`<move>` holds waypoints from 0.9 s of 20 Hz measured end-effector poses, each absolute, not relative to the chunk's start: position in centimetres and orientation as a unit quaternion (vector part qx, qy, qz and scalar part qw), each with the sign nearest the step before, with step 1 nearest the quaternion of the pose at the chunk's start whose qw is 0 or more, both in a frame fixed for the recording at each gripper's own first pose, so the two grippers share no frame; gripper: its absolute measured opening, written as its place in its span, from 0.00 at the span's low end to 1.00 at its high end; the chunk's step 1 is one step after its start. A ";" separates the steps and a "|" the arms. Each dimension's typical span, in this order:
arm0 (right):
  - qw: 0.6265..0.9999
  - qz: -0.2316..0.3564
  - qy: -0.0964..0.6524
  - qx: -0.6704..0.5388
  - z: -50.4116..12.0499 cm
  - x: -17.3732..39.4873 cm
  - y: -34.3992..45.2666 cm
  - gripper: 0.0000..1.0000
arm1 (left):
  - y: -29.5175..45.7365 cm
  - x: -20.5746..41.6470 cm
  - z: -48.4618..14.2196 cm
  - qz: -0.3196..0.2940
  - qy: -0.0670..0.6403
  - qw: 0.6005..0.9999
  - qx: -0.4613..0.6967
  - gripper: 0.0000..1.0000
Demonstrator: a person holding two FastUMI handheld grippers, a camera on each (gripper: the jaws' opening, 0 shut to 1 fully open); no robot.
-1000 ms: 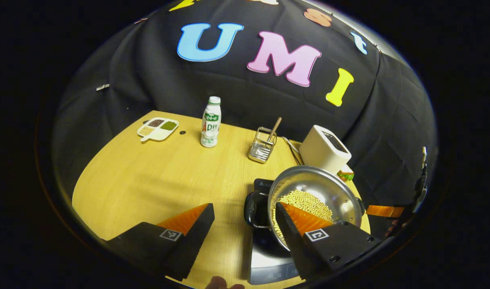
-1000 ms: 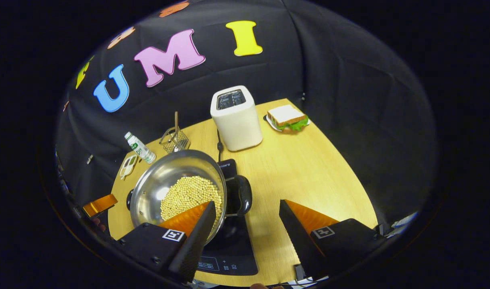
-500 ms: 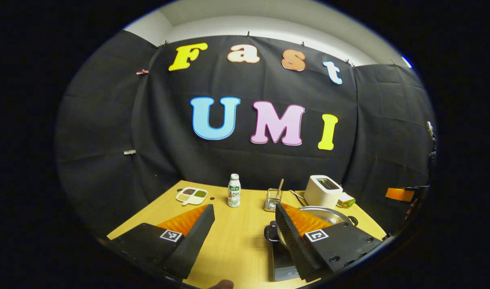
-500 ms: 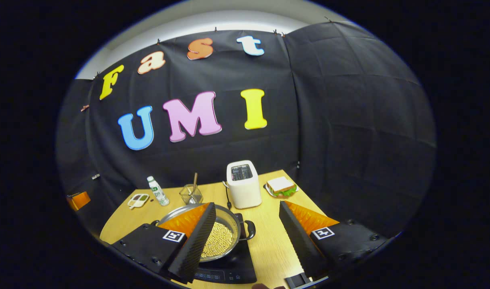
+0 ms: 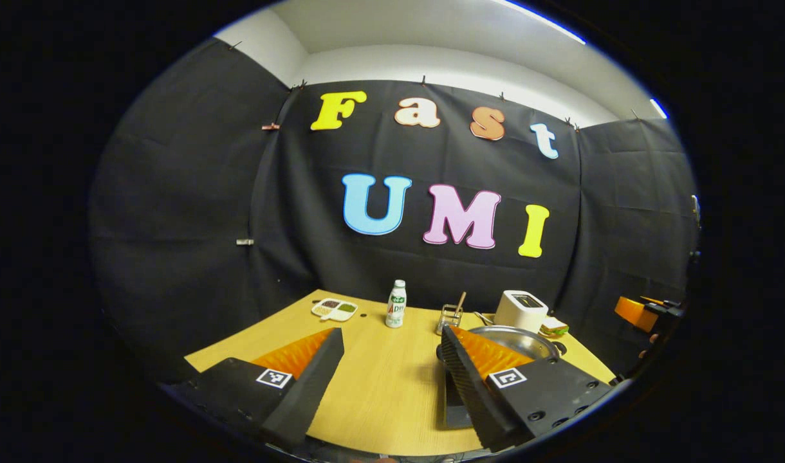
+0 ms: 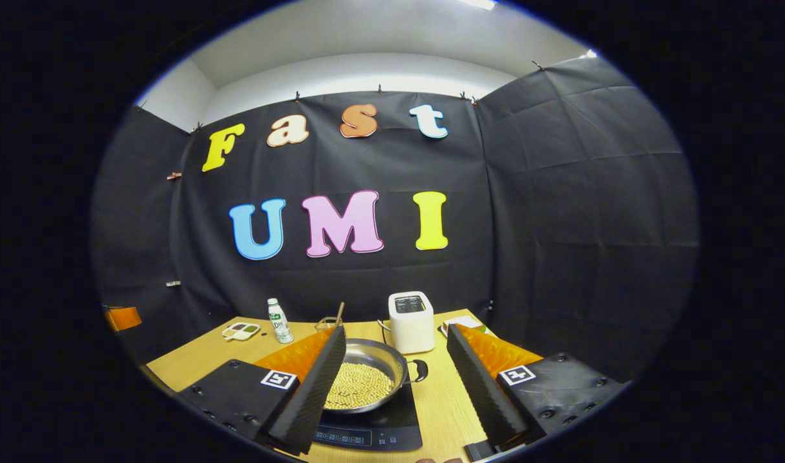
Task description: First push the handle of the pot to place it horizontally, then grasp the pot with both hands and set it on the induction cooktop.
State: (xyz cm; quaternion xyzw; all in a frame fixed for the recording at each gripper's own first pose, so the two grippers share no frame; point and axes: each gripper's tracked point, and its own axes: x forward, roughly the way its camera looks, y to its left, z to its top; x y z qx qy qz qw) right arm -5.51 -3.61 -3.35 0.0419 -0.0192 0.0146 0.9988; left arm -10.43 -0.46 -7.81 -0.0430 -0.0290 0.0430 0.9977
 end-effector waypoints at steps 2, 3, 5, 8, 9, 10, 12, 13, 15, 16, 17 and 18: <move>0.999 0.019 -0.016 0.037 -3.8 -5.8 -3.4 0.98 | 0.0 -11.4 -7.7 0.046 -0.028 0.998 -0.026 0.95; 0.999 0.017 -0.016 0.033 -3.9 -6.1 -3.7 0.98 | -0.3 -11.7 -7.5 0.045 -0.029 0.998 -0.019 0.95; 0.999 0.017 -0.014 0.032 -3.9 -6.4 -3.8 0.98 | -0.8 -11.9 -6.8 0.042 -0.036 0.998 -0.013 0.95; 0.999 0.016 -0.009 0.035 -3.8 -6.7 -3.8 0.98 | -2.0 -11.6 -6.6 0.041 -0.035 0.998 -0.017 0.95; 0.999 0.014 -0.009 0.036 -3.7 -6.6 -3.9 0.98 | -2.4 -11.6 -6.7 0.039 -0.033 0.999 -0.018 0.93; 0.999 0.016 -0.009 0.038 -3.7 -6.7 -3.9 0.98 | -2.7 -11.6 -6.8 0.037 -0.030 0.999 -0.016 0.95; 0.999 0.022 -0.008 0.043 -3.6 -6.4 -3.5 0.98 | -3.1 -11.6 -7.0 0.032 -0.023 0.999 -0.007 0.95; 0.999 0.027 -0.006 0.044 -3.6 -6.2 -3.2 0.98 | -3.1 -11.5 -7.4 0.031 -0.017 0.999 -0.001 0.95; 0.998 0.037 -0.004 0.042 -3.9 -5.8 -2.5 0.98 | -2.9 -11.5 -8.1 0.032 -0.004 0.999 0.002 0.95; 0.998 0.041 -0.005 0.041 -3.8 -5.7 -2.0 0.98 | -2.8 -11.7 -8.2 0.034 0.000 0.999 -0.003 0.95; 0.998 0.045 -0.007 0.040 -3.7 -5.5 -1.7 0.98 | -2.8 -11.6 -8.3 0.034 0.003 0.999 -0.009 0.95; 0.998 0.047 -0.010 0.040 -3.6 -5.6 -1.4 0.98 | -2.6 -11.7 -8.3 0.036 0.005 0.999 -0.012 0.97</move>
